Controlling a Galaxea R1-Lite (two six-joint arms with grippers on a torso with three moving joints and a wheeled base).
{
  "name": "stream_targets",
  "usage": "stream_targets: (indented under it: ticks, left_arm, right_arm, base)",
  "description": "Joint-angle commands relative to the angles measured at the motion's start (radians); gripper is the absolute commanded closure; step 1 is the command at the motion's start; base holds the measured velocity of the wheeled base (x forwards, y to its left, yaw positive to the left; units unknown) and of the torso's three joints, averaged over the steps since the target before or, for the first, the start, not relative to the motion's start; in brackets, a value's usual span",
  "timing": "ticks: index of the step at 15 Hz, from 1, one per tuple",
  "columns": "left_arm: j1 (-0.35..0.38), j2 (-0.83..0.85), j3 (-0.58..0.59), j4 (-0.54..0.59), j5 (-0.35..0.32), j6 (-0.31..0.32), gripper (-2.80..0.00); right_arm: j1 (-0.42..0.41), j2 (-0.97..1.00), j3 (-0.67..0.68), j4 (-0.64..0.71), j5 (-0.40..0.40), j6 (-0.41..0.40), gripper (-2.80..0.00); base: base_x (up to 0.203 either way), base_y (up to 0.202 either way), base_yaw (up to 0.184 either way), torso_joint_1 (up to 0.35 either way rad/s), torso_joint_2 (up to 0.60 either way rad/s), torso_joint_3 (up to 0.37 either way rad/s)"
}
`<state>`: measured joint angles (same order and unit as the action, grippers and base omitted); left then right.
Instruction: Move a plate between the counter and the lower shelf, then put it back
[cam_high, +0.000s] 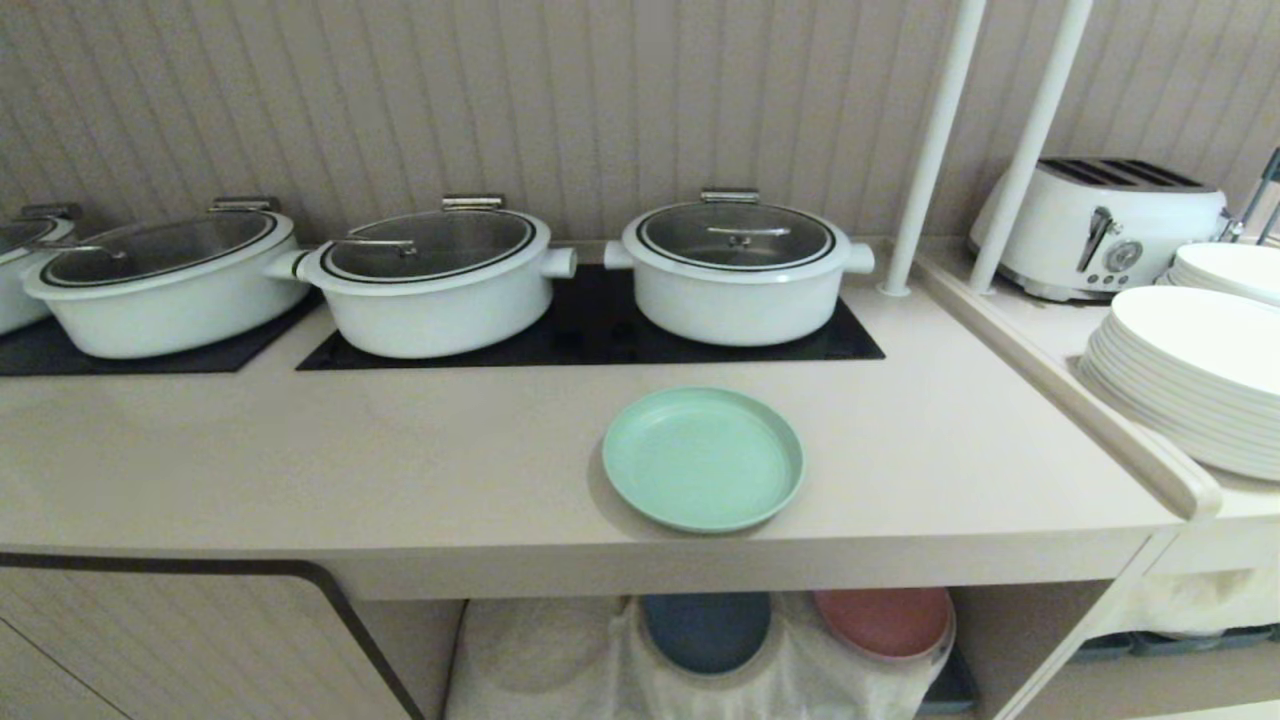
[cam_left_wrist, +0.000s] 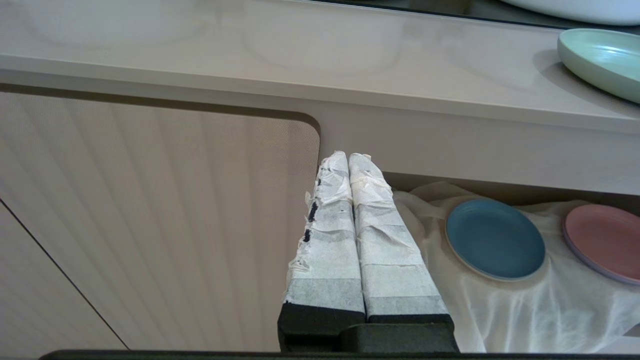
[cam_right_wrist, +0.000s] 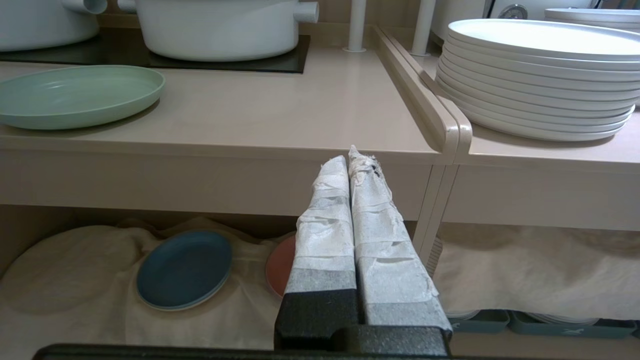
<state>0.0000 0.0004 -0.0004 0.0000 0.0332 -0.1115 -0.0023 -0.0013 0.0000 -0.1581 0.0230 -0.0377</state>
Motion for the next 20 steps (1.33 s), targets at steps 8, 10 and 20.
stream_targets:
  ticks: [8, 10, 20]
  left_arm:
    - [0.000, 0.000, 0.000, 0.000, 0.001, 0.000, 0.00]
    - [0.000, 0.000, 0.000, 0.000, 0.001, 0.000, 0.00]
    - [0.000, 0.000, 0.000, 0.000, 0.001, 0.000, 0.00]
  right_arm:
    - [-0.001, 0.001, 0.000, -0.001, 0.000, -0.003, 0.00]
    - [0.001, 0.002, 0.000, -0.001, -0.002, 0.001, 0.00]
    - [0.001, 0.001, 0.000, 0.000, 0.000, -0.005, 0.00]
  base:
    - [0.000, 0.000, 0.000, 0.000, 0.00, 0.000]
    - [0.000, 0.000, 0.000, 0.000, 0.00, 0.000]
    - [0.000, 0.000, 0.000, 0.000, 0.00, 0.000]
